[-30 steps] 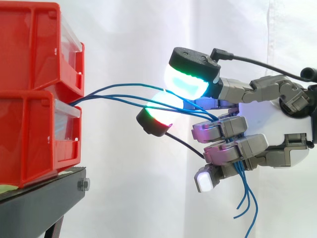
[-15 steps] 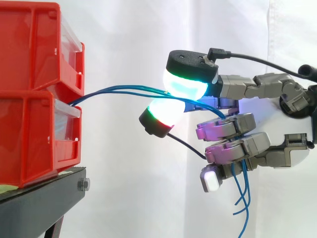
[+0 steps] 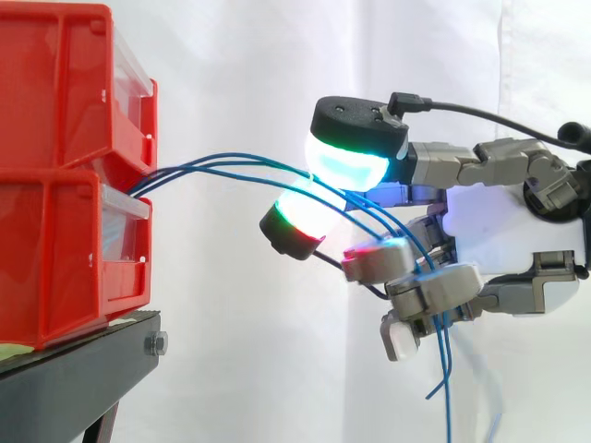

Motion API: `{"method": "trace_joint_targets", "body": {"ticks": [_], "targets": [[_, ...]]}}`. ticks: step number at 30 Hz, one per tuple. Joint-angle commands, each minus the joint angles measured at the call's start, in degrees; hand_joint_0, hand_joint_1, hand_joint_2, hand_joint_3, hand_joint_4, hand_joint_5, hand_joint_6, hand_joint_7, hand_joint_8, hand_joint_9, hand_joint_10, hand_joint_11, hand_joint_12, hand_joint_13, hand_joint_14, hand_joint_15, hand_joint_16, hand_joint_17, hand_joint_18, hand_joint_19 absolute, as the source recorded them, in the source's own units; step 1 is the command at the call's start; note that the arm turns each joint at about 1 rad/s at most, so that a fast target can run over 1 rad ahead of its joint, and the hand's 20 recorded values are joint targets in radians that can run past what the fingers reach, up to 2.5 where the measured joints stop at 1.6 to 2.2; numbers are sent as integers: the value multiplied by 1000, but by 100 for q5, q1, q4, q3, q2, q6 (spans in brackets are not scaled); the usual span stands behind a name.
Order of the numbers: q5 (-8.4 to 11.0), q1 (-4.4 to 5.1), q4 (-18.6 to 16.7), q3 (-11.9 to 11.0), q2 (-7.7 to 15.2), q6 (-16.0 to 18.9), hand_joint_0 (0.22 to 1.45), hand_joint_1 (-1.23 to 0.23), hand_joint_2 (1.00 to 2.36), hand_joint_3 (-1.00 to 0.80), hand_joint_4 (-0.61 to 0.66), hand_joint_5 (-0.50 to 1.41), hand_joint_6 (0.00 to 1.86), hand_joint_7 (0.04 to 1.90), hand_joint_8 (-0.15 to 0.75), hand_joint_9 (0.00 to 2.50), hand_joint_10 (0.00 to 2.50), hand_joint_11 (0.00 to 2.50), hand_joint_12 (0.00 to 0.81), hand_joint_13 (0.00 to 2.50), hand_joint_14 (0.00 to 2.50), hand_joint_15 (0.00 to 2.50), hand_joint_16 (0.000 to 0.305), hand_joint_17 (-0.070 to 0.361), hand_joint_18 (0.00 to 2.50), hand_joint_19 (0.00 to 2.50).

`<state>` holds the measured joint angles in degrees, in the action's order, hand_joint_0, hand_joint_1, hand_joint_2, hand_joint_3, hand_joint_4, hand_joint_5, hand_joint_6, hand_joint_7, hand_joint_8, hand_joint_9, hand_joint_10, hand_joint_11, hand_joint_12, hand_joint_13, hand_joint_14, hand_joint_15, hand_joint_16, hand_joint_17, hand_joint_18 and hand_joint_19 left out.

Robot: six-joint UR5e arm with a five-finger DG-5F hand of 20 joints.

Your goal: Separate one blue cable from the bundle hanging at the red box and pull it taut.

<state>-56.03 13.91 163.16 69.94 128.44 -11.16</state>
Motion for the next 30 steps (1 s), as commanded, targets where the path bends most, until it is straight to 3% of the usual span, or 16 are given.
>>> {"method": "trace_joint_targets", "body": {"ticks": [1,2,3,4,6,9,15,27,29,30], "targets": [[21,7,-21,46,-3,0,597,-705,1020,-17,-172,-145,888,1192,240,995,27,1167,354,1149,427,1659,50,113,842,927],[39,16,-39,90,6,9,596,-707,1021,-19,-176,-145,886,1198,228,931,26,1027,346,1163,128,1760,49,110,820,923],[48,16,-65,107,6,18,596,-708,1020,-17,-177,-145,885,1199,227,868,25,870,351,1144,4,1734,49,110,811,915],[57,24,-83,125,-3,18,596,-709,1020,-19,-178,-145,885,1200,229,864,22,845,354,1108,9,1678,49,110,806,916],[74,33,-136,169,-3,44,595,-711,1022,-18,-182,-146,884,1207,220,781,21,669,370,947,25,1248,48,107,788,902],[74,42,-232,213,-3,53,595,-714,1021,-17,-190,-145,882,1208,209,711,20,518,361,790,27,828,48,108,778,871],[92,51,-250,222,-3,53,592,-724,1021,-16,-201,-143,880,1201,197,566,5,144,328,481,11,269,46,104,645,643],[101,77,-188,257,-3,105,588,-726,1021,-1,-196,-142,878,1223,208,605,8,189,325,441,10,257,46,103,605,649],[118,95,-259,380,6,149,588,-726,1021,4,-195,-139,880,1216,211,614,7,192,328,444,10,257,46,104,607,639],[145,121,-505,556,-3,246,588,-729,1019,17,-185,-137,880,1210,217,628,7,198,334,450,10,256,48,107,617,643]]}}
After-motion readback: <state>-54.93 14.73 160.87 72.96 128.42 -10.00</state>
